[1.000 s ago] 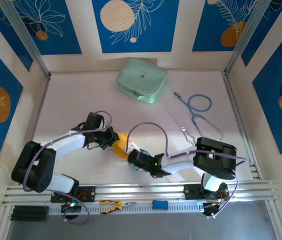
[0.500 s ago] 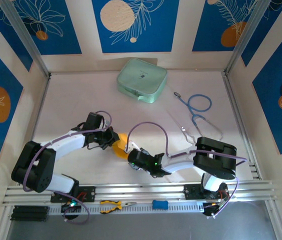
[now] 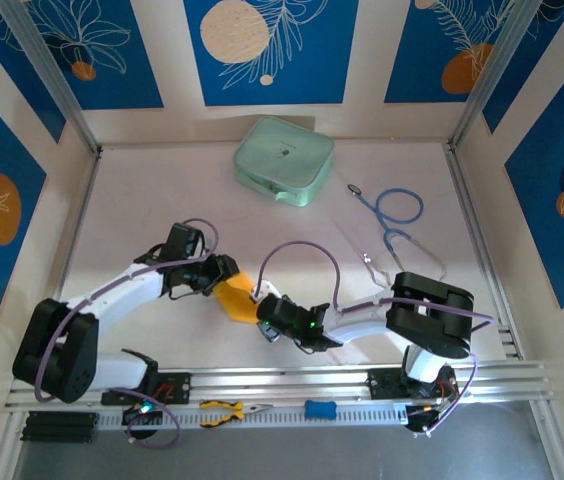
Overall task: Fold a paper plane with a square sheet of paper (pick it up from the middle)
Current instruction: Perform the fourth fold on the wing at the bottom-center of the table.
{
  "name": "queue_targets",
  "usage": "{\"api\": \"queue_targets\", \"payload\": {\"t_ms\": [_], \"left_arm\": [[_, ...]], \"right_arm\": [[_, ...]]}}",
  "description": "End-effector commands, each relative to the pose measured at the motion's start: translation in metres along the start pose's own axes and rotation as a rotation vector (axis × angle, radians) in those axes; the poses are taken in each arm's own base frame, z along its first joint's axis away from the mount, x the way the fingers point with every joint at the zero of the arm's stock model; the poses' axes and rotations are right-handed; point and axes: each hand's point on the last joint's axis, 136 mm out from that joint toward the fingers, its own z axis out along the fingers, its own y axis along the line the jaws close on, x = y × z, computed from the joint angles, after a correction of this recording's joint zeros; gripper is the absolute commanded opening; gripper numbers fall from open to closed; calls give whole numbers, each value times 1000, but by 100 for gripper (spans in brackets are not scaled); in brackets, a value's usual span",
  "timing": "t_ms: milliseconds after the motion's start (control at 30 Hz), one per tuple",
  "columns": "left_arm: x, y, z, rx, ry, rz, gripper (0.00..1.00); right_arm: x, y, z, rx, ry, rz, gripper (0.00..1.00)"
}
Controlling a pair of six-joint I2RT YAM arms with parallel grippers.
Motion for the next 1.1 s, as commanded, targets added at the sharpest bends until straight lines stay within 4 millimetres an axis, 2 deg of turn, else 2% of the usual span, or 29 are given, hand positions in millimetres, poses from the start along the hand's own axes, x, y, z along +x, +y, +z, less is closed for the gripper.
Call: {"api": "queue_targets", "payload": {"t_ms": [0, 367, 467, 633, 700, 900, 1067], "left_arm": [[-7, 5, -12, -57, -42, 26, 56], [-3, 0, -20, -32, -45, 35, 55], [-2, -5, -19, 1, -35, 42, 49], [5, -10, -12, 71, -8, 33, 27], [8, -13, -9, 102, 3, 31, 22], [16, -23, 8, 165, 73, 52, 17], [26, -34, 31, 181, 164, 70, 15]], "right_arm": [[2, 8, 3, -60, 8, 72, 9], [5, 12, 9, -112, 71, 146, 9], [4, 9, 9, -101, 83, 165, 9], [-1, 1, 7, -80, 90, 213, 9], [-1, -6, 5, -49, 90, 234, 9], [2, -29, -4, 10, 116, 339, 9], [-3, -21, -7, -56, 156, 395, 10]]}}
